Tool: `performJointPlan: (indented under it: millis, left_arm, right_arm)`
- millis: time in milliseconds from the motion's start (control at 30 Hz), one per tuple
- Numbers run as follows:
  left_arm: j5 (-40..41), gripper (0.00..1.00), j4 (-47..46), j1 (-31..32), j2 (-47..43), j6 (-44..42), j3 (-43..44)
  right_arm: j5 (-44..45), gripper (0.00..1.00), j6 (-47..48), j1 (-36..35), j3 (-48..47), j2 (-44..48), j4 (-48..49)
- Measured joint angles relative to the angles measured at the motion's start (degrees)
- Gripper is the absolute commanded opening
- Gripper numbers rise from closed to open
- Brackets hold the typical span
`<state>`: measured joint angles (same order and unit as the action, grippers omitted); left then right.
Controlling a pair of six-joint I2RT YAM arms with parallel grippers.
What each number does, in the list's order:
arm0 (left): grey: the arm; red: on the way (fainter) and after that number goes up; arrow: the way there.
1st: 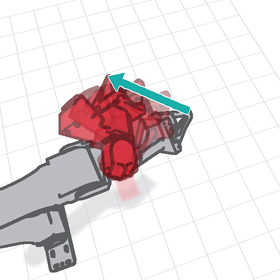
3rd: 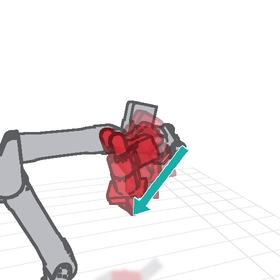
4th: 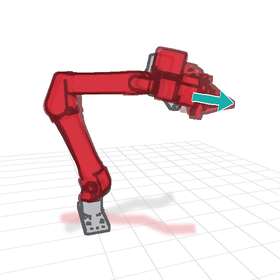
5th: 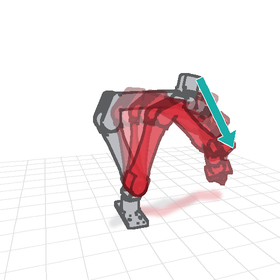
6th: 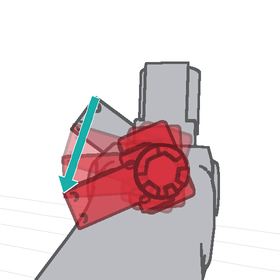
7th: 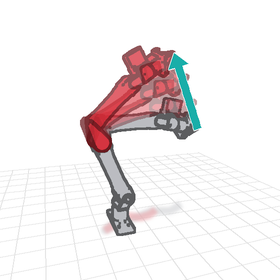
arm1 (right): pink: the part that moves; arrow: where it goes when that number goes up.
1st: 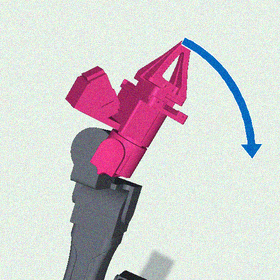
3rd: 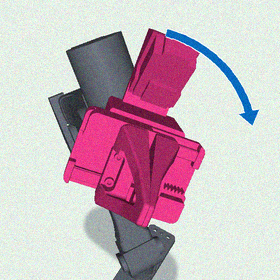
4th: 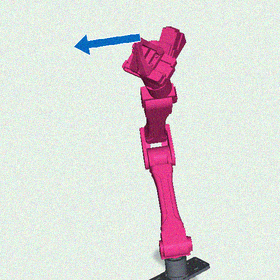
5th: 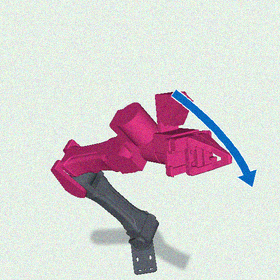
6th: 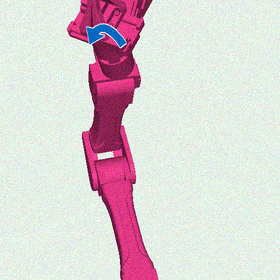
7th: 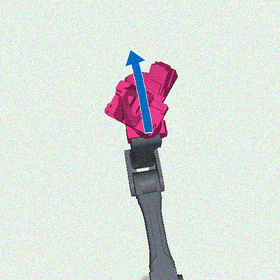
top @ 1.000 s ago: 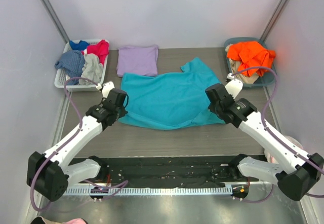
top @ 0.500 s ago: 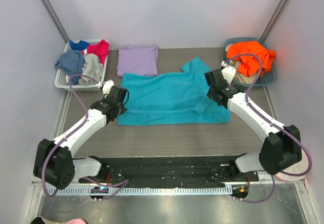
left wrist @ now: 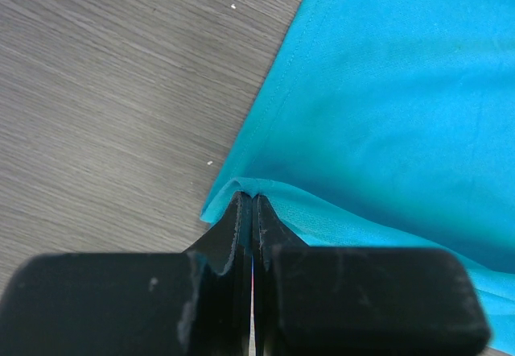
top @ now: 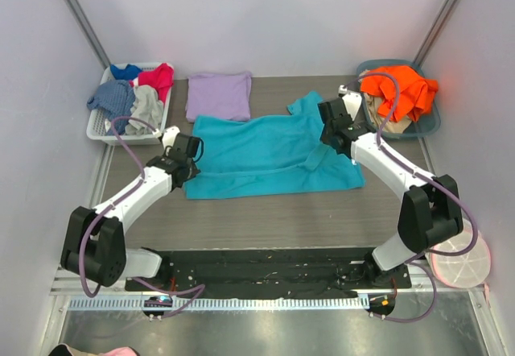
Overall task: Fold and stack the t-shirts
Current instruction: Fold the tshirt
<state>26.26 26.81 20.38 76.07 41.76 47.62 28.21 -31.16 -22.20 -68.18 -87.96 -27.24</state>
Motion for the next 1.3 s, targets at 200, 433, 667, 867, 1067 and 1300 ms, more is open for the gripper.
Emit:
performJointPlan:
  millis: [200, 433, 667, 867, 1067, 1300]
  left_arm:
    - [-0.4, 0.00, -0.7, -0.5, 2.8, -0.6, 1.5]
    - [-0.4, 0.00, -2.0, -1.1, 6.1, -2.0, 4.0]
    - [-0.3, 0.41, -3.0, -1.9, 9.1, -3.3, 5.7]
    - [0.2, 1.00, -1.9, -5.5, 10.6, -3.6, 9.1]
    - [1.3, 1.00, -1.7, -7.8, 6.6, -3.5, 12.9]
    - [-2.3, 1.00, -2.5, -7.5, -3.5, -3.1, 6.9]
  right_arm:
    - [-0.5, 0.01, 1.2, 0.6, -1.3, -3.7, 1.1]
    - [-1.0, 0.01, 1.9, 1.2, -3.0, -6.9, 2.4]
    - [-1.8, 0.35, 2.6, 2.8, -5.5, -9.7, 2.8]
    - [-2.0, 0.57, 3.8, 6.6, -11.3, -13.8, 2.9]
    - [-3.4, 0.58, 4.1, 12.0, -14.8, -14.2, 3.2]
    - [-10.2, 0.58, 2.9, 11.9, -3.7, -8.2, 3.2]
